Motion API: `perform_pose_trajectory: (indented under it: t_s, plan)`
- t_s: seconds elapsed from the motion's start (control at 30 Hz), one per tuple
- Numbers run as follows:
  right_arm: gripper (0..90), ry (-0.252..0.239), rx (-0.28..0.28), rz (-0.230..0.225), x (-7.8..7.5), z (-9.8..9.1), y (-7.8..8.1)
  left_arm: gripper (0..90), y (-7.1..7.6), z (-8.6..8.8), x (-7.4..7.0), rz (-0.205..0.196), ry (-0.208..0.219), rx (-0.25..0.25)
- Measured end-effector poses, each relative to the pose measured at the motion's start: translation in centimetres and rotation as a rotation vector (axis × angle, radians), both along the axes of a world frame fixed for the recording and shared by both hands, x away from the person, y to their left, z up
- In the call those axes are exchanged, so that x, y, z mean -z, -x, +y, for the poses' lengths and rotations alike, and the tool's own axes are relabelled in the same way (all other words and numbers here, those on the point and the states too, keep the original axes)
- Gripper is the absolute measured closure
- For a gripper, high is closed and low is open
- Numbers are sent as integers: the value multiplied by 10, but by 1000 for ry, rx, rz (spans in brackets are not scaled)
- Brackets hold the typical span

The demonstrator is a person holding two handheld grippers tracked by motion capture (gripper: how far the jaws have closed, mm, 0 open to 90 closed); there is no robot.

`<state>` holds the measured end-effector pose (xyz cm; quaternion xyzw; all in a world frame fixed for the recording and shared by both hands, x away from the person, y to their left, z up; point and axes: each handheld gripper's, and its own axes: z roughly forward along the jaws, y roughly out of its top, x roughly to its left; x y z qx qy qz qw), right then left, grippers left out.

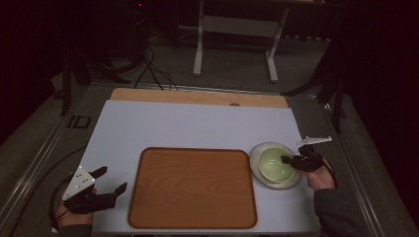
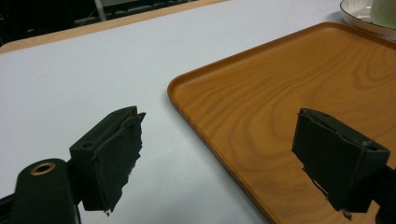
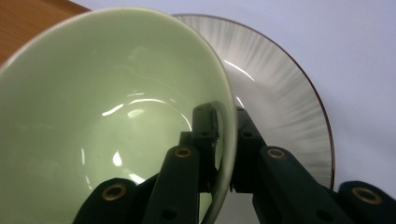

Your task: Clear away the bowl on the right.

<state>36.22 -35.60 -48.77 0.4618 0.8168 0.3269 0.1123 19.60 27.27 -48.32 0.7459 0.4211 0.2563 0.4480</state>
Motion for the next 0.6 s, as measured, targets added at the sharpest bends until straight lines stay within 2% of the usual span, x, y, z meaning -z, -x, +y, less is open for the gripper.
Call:
perform_pose_trajectory:
  t_s: [0.17,0.6]
  plan:
    - [832,-2,-25,-25,-7,4,3,154,0,0,0,-3,0,0]
    - [828,11,-33,-66,-11,8,8,153,0,0,0,-5,1,-2]
